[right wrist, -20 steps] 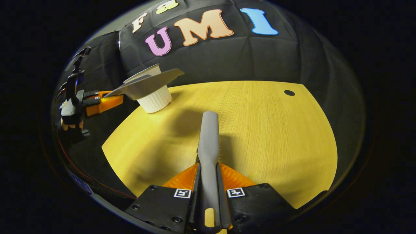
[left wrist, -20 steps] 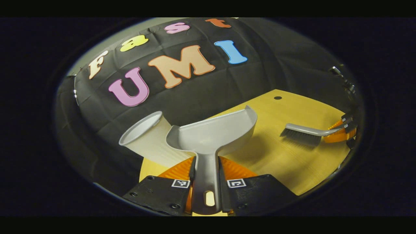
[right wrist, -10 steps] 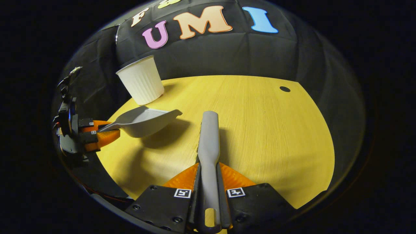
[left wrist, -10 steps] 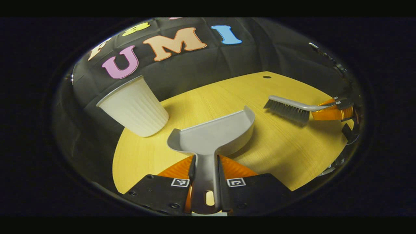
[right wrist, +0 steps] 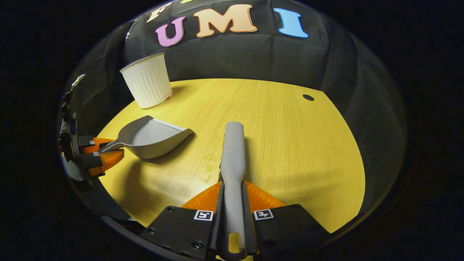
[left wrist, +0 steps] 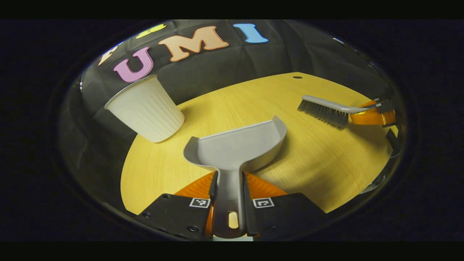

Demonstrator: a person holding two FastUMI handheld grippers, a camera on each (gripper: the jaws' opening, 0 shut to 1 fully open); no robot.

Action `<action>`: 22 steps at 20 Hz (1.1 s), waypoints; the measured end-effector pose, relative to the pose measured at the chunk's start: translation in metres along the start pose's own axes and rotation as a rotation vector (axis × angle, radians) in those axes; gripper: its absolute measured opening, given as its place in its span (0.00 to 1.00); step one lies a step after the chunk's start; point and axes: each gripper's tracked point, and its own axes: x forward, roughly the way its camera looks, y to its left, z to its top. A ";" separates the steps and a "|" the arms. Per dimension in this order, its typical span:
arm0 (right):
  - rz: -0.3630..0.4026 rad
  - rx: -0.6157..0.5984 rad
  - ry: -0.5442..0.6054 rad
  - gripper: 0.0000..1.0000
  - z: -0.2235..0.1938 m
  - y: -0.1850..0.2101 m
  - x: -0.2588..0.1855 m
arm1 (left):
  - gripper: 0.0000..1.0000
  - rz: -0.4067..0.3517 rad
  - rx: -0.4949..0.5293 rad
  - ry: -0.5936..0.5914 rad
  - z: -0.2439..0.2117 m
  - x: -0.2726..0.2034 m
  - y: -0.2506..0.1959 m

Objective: Pick up the small broom and dustpan from the desktop, sweep the trash into the dustpan with the broom, and then empty the trash into the garbage bin.

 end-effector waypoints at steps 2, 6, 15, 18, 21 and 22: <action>-0.004 -0.007 0.004 0.25 0.000 0.000 -0.002 | 0.29 -0.017 -0.037 0.026 -0.011 0.001 -0.006; 0.009 -0.012 0.033 0.24 -0.005 0.005 -0.005 | 0.34 -0.061 -0.086 0.021 -0.011 0.002 -0.015; 0.011 -0.005 -0.257 0.89 0.081 0.013 -0.074 | 0.95 0.053 -0.154 -0.232 0.067 -0.059 0.006; 0.034 0.018 -0.510 0.94 0.143 0.024 -0.121 | 0.94 0.051 -0.260 -0.420 0.136 -0.104 0.015; -0.010 0.050 -0.718 0.93 0.204 0.033 -0.148 | 0.94 0.005 -0.300 -0.625 0.206 -0.150 0.026; -0.032 0.059 -0.762 0.93 0.220 0.033 -0.157 | 0.93 -0.004 -0.292 -0.682 0.225 -0.162 0.032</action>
